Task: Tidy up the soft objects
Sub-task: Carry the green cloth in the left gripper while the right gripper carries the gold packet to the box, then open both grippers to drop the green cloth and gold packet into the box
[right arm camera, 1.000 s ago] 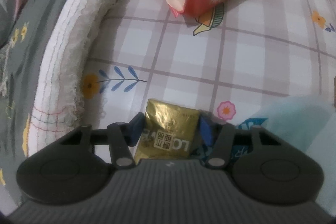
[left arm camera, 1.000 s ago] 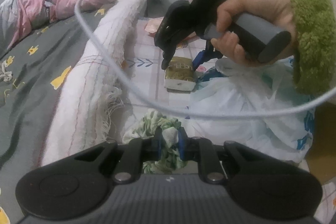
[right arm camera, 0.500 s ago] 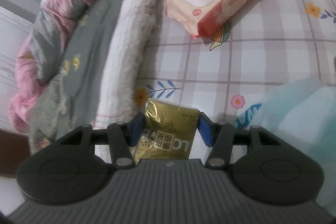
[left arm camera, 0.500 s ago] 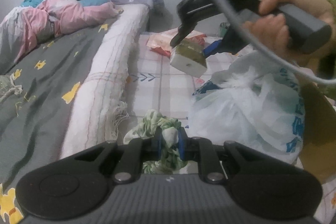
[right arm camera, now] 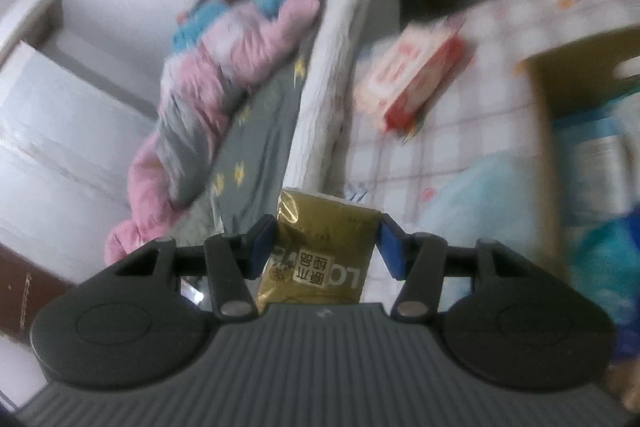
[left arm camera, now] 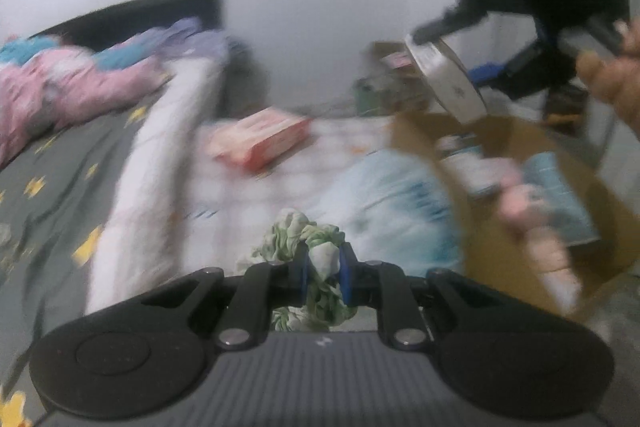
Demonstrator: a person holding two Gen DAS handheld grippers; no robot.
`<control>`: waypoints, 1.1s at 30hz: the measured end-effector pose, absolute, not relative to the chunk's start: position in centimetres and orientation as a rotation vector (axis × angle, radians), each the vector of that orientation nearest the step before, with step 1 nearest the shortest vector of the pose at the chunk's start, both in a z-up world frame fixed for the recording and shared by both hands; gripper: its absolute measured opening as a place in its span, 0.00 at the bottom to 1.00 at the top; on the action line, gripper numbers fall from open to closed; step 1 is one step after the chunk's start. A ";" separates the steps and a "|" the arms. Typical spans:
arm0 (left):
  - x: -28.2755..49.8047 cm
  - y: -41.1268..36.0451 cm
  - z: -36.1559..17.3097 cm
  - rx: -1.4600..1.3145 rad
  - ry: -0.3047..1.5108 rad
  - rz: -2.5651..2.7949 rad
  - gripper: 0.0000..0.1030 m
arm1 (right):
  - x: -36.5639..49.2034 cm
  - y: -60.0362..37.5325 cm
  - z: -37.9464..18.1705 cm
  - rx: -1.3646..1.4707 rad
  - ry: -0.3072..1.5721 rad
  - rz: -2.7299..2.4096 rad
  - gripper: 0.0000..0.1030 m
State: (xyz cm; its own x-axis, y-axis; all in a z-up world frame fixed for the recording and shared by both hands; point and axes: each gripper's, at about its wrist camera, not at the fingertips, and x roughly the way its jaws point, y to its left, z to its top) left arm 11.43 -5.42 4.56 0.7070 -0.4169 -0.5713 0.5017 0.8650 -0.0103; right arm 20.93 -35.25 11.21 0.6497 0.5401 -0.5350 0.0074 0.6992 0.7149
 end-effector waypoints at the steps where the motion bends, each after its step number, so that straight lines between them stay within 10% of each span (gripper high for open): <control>1: 11.1 -6.4 5.2 0.154 0.583 -0.552 0.15 | 19.4 -36.6 11.7 0.747 0.799 0.320 0.52; 12: 8.1 -19.3 6.6 0.195 0.571 -0.886 0.16 | 5.0 -49.5 7.6 0.623 0.909 0.030 0.53; 33: 8.9 -35.1 -2.0 0.355 0.862 -1.071 0.17 | 3.8 -53.0 3.0 0.297 1.090 -0.048 0.50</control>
State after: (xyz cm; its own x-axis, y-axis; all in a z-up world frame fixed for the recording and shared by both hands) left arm 8.92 -35.13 -2.00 0.2038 -0.6165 -0.7605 0.8745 0.4638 -0.1417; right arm 3.85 -53.02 2.96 0.4659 0.1066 -0.8784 0.1839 0.9594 0.2140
